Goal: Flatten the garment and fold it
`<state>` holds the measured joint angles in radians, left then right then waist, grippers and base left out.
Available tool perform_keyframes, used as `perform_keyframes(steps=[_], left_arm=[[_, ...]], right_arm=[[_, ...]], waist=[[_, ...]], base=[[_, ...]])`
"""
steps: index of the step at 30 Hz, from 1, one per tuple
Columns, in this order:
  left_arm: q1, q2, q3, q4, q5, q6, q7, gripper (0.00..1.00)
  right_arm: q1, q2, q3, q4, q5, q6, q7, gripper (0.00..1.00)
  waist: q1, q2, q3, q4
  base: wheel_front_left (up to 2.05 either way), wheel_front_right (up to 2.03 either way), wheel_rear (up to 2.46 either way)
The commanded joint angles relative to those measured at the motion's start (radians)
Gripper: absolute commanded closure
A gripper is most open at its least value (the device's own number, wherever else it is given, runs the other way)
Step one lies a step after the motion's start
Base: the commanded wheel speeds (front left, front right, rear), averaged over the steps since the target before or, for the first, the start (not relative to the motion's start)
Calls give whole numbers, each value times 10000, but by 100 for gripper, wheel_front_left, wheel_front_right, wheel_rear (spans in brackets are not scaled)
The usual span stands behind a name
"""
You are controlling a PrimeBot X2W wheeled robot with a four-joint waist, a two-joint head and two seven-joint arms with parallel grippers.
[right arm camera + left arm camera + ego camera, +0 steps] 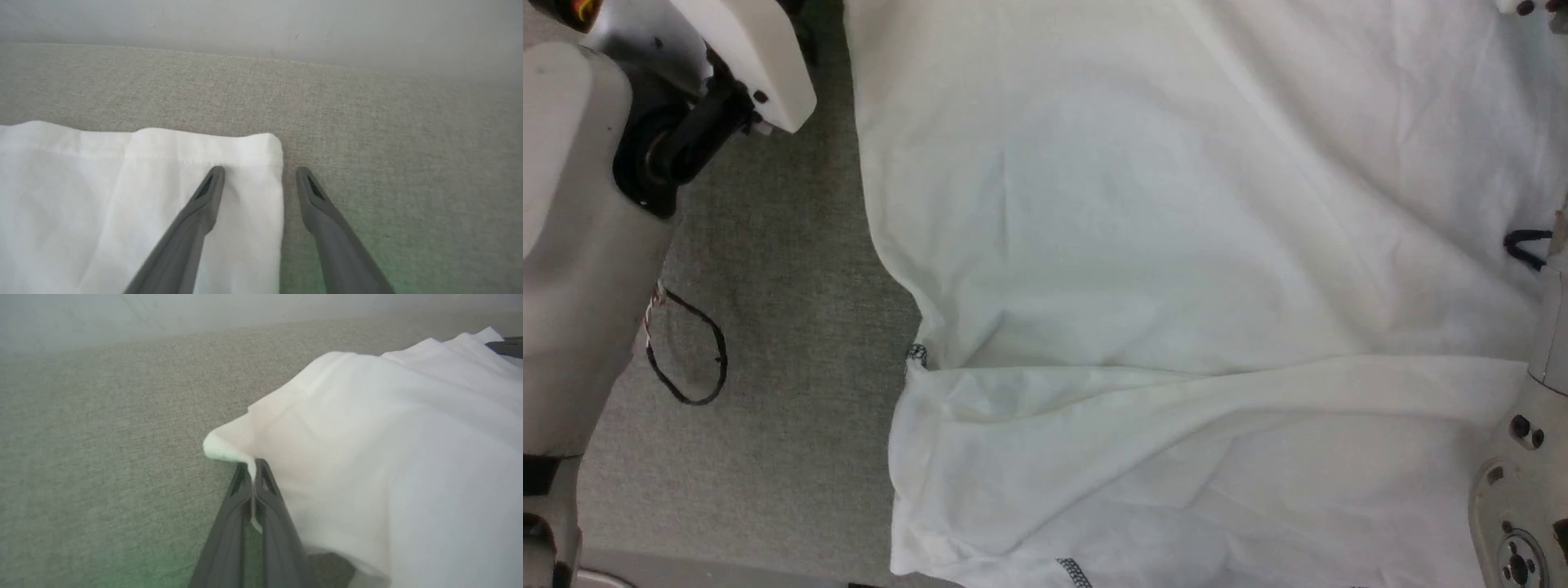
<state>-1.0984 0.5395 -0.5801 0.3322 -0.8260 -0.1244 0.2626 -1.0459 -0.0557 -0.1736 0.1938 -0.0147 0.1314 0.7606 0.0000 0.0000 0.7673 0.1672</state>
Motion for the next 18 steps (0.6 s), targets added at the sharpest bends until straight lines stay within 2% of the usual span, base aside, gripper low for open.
perform_keyframes(steps=[1, 7, 18], left_arm=[[-89, -25, -121, 139, -70, -63, -22, 100], [-238, 126, -238, 341, -132, -63, -451, 100], [-766, 390, 470, 694, 512, 200, -2712, 100]], right_arm=[[98, 53, 79, 224, 61, -7, 50, 100], [-28, 53, 99, 160, 57, -7, -280, 100], [-272, -220, -172, 29, 83, -7, -1710, 100]], waist=[[0, 0, 44, 53], [0, 0, -155, -13], [0, 0, -953, -499]], base=[[0, 0, 0], [0, 0, 0], [0, 0, 0]])
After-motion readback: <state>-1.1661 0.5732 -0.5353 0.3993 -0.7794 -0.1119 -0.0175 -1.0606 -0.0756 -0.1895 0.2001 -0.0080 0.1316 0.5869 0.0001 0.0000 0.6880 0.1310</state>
